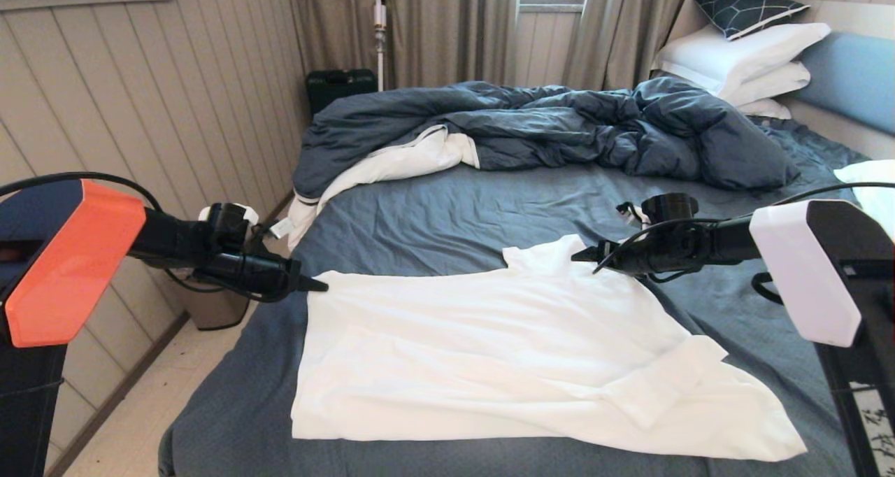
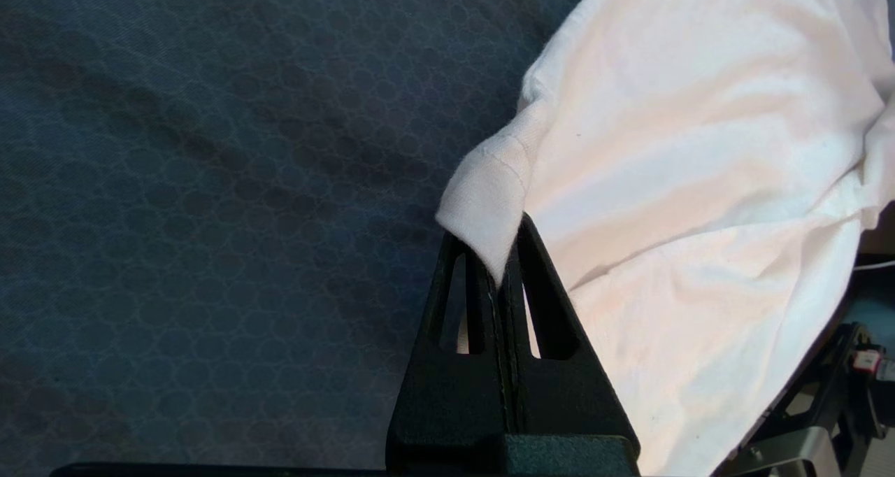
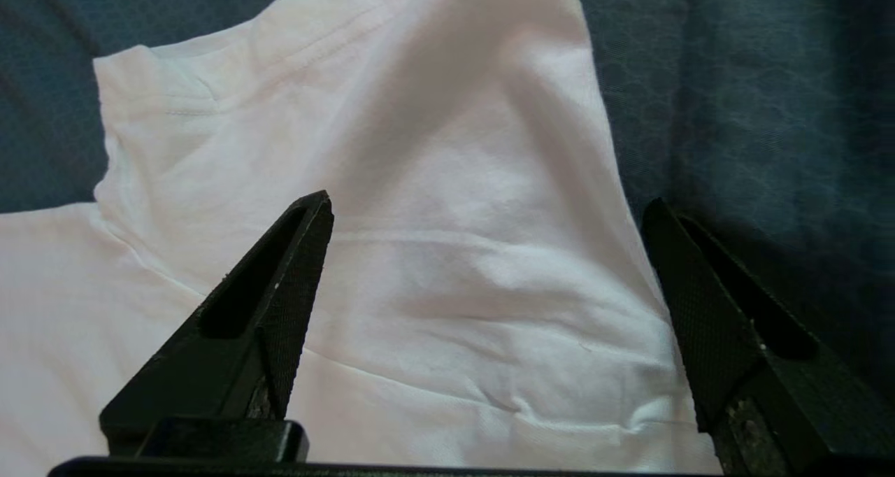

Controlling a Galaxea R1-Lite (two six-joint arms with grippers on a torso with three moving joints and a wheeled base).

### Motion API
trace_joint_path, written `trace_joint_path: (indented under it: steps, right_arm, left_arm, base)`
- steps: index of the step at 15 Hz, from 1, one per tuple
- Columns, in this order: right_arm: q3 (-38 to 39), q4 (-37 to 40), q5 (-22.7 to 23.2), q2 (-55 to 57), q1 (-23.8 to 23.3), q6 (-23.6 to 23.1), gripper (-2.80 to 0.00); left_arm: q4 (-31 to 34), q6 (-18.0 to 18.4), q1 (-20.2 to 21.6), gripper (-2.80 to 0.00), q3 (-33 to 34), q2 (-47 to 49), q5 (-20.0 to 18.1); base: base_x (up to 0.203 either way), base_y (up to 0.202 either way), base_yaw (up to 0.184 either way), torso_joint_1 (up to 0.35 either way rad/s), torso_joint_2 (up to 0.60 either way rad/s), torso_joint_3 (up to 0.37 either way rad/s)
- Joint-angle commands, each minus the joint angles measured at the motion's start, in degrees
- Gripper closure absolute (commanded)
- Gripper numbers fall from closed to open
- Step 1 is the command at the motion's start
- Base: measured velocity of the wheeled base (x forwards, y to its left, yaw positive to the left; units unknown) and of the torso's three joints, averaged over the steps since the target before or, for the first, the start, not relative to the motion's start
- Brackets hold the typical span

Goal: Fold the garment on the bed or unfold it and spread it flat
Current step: Fold the white T-shirt

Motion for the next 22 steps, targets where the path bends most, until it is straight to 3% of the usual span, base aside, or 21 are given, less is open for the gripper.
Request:
trace_joint_path:
  steps: [1,4,6,7,16,17,22]
  right_arm:
    - [0.0,0.1,0.3,0.1,-0.6,0.1,-2.8]
    - [0.0,0.5,4.1,-0.3,-2.1,0.8,-2.8]
    - [-0.1,0.5,13.1,-0.2,-3.8,2.4,-2.8]
    - [-0.1,0.4,15.5,0.1,-4.2,2.9,-2.8]
    - [-0.3,0.2,14.3,2.3,-3.9,2.6,-2.8]
    - [-0.3,0.2,13.5,2.2,-3.9,2.5,0.0]
    - [-0.3,0.0,13.0,2.0,-3.9,2.5,0.0]
  left_arm:
    - [0.1,0.0,0.0,0.0,0.3,-0.2,-0.2]
    - [-0.4,0.0,0.0,0.0,0.9,-0.4,-0.3]
    - [-0.6,0.0,0.0,0.0,1.1,-0.4,-0.3]
    - [-0.6,0.0,0.0,0.0,0.9,-0.3,-0.3]
    - [-0.7,0.1,0.0,0.0,0.6,0.0,-0.3]
    - [-0.7,0.1,0.0,0.0,0.6,0.0,-0.3]
    - [-0.7,0.1,0.0,0.0,0.5,0.2,-0.3]
  base:
    - [0.0,0.0,0.0,0.0,0.0,0.0]
    - [0.0,0.0,0.0,0.0,0.0,0.0]
    - [0.0,0.0,0.0,0.0,0.0,0.0]
    - [0.0,0.0,0.0,0.0,0.0,0.0]
    - [0.0,0.0,0.0,0.0,0.0,0.0]
    - [0.0,0.0,0.0,0.0,0.0,0.0]
    - [0.0,0.0,0.0,0.0,0.0,0.0]
